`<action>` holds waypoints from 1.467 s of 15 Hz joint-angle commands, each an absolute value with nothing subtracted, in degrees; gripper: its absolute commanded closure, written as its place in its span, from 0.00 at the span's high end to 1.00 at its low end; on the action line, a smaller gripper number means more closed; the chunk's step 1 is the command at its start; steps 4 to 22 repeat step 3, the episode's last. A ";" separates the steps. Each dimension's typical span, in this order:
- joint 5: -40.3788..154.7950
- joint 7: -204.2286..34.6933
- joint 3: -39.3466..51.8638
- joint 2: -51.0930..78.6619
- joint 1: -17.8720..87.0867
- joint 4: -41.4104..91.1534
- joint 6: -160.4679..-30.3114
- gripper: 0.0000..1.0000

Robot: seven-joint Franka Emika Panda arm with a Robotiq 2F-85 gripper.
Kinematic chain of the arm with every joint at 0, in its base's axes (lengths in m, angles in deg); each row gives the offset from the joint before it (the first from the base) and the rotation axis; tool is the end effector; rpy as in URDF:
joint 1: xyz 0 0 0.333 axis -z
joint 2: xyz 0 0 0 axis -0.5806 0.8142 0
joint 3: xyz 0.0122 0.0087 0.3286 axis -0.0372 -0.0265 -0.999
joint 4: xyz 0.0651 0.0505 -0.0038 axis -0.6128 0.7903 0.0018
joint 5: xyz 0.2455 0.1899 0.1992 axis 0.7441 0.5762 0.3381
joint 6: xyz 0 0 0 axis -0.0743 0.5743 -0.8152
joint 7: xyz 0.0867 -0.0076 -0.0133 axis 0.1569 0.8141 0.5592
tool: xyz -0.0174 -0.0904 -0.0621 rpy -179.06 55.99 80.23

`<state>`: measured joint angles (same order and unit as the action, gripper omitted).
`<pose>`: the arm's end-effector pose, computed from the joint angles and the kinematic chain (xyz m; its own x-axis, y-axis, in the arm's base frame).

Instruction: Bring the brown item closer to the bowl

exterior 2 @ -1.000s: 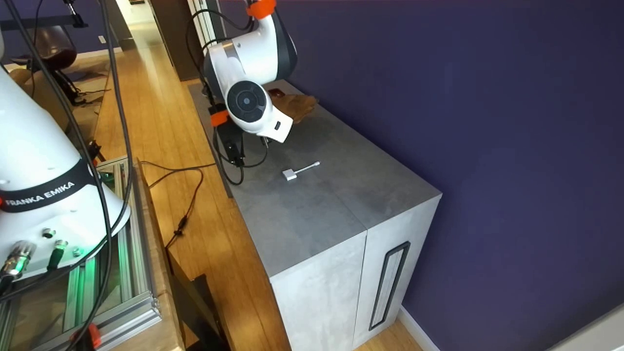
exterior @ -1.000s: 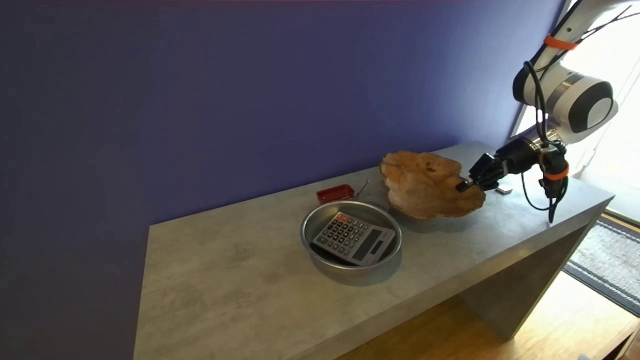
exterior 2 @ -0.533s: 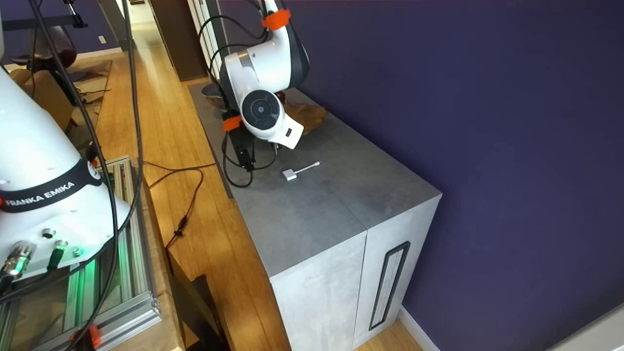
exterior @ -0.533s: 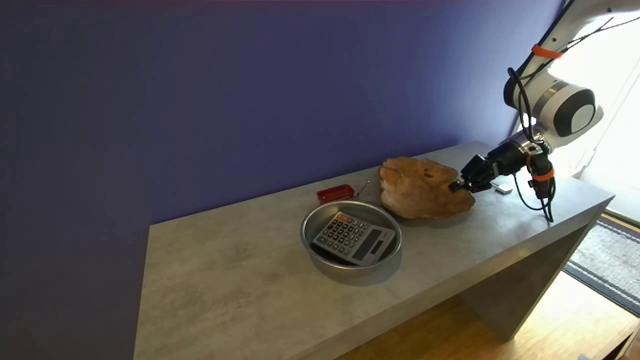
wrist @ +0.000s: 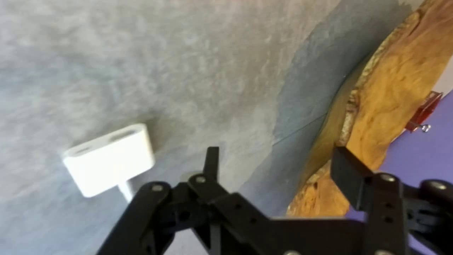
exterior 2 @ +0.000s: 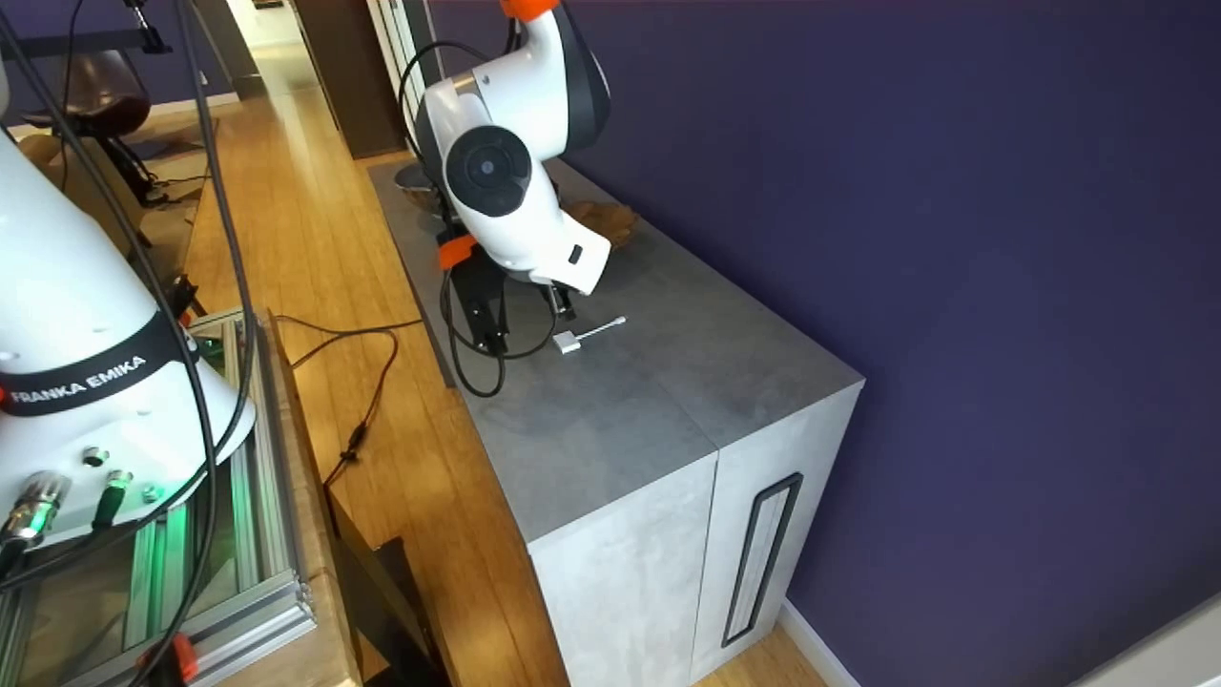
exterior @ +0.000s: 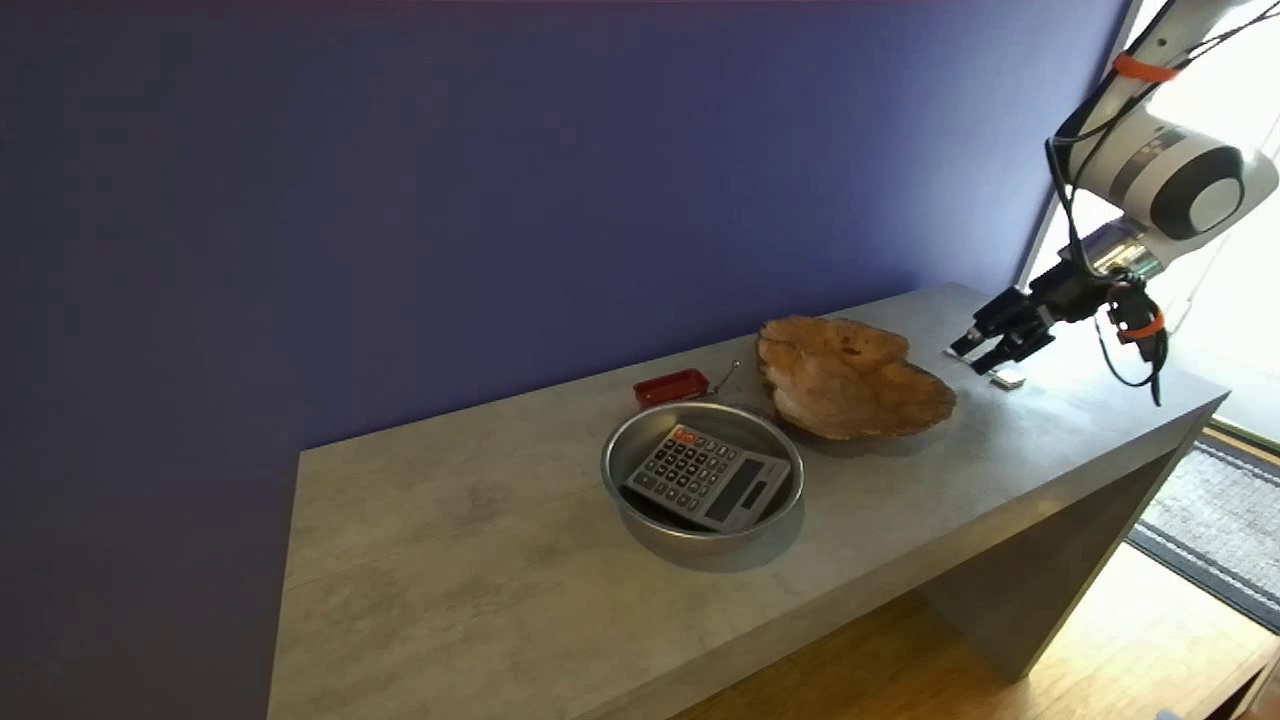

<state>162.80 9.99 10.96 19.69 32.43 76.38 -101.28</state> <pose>0.3991 -0.0430 0.1405 0.9259 -0.2844 0.2486 -0.0767 -0.7861 -0.6134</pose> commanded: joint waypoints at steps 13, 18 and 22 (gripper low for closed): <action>160.45 12.72 12.92 11.36 36.76 81.95 -101.79 1.00; 160.45 12.72 12.92 11.36 36.76 81.95 -101.79 1.00; 160.45 12.72 12.92 11.36 36.76 81.95 -101.79 1.00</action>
